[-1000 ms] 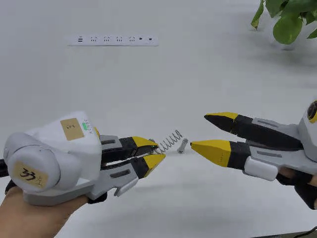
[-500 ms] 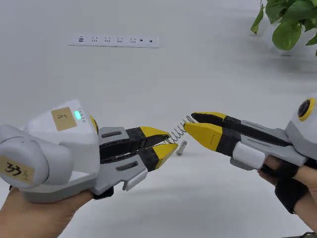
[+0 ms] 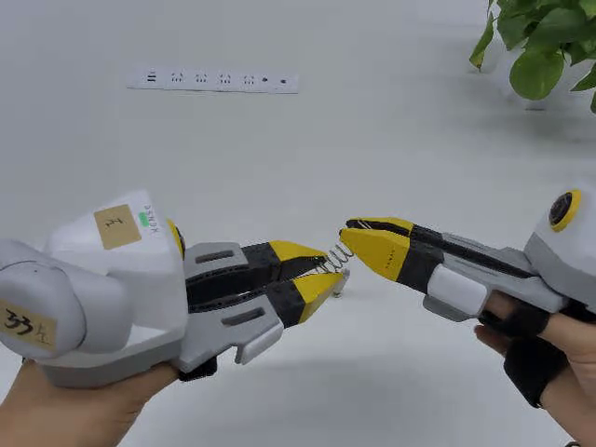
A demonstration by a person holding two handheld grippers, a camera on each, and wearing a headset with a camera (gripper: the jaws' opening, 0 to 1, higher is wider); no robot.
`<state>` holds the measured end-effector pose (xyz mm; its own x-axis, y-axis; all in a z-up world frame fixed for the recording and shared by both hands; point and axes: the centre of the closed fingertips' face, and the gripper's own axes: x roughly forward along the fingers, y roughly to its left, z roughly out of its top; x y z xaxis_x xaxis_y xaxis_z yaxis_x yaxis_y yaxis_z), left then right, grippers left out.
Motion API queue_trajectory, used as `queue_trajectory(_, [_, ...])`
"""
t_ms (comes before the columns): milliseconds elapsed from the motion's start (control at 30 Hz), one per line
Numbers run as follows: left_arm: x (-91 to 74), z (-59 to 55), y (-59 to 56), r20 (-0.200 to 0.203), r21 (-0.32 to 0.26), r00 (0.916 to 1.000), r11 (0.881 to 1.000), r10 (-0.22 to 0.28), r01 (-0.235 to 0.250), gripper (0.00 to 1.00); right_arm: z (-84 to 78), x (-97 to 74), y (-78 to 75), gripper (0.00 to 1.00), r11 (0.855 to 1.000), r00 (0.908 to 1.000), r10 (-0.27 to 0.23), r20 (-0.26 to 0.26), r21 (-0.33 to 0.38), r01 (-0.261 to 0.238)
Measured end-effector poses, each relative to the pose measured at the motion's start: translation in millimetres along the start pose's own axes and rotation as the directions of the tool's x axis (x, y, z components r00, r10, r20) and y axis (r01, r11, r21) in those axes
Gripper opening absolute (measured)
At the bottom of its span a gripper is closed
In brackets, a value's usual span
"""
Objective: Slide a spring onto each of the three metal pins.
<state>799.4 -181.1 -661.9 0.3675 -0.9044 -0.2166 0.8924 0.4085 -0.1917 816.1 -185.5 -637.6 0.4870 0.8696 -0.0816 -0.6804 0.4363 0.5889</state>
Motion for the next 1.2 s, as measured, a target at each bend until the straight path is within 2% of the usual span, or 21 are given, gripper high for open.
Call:
queue_trajectory(300, [2.3,-2.5,-2.1,-0.011,-0.004,0.9999,1.000,-0.009,0.009,0.10,-1.6,-1.9,0.5,0.13,1.000,0.9999,-0.003,-0.010,-0.019,0.002])
queue_trajectory(500, [2.5,-6.2,-0.7,-0.023,-0.005,0.9997,1.000,-0.003,0.003,0.11,-5.4,-0.9,1.8,0.12,0.998,0.9992,-0.009,-0.040,-0.062,0.006])
queue_trajectory(767, [3.5,-14.4,-2.8,-0.059,0.021,0.9982,1.000,-0.006,0.007,0.11,-8.1,0.3,1.9,0.12,0.993,0.9973,-0.017,-0.071,-0.115,0.009])
queue_trajectory(1067, [3.4,-18.2,-2.5,-0.073,0.026,0.9973,1.000,-0.004,0.006,0.13,-8.2,0.7,4.8,0.11,0.989,0.9960,-0.014,-0.089,-0.148,0.001])
queue_trajectory(1200, [4.5,-18.5,-4.1,-0.081,0.045,0.9967,0.999,-0.008,0.011,0.13,-11.5,3.2,7.4,0.11,0.983,0.9933,-0.016,-0.115,-0.184,-0.005])
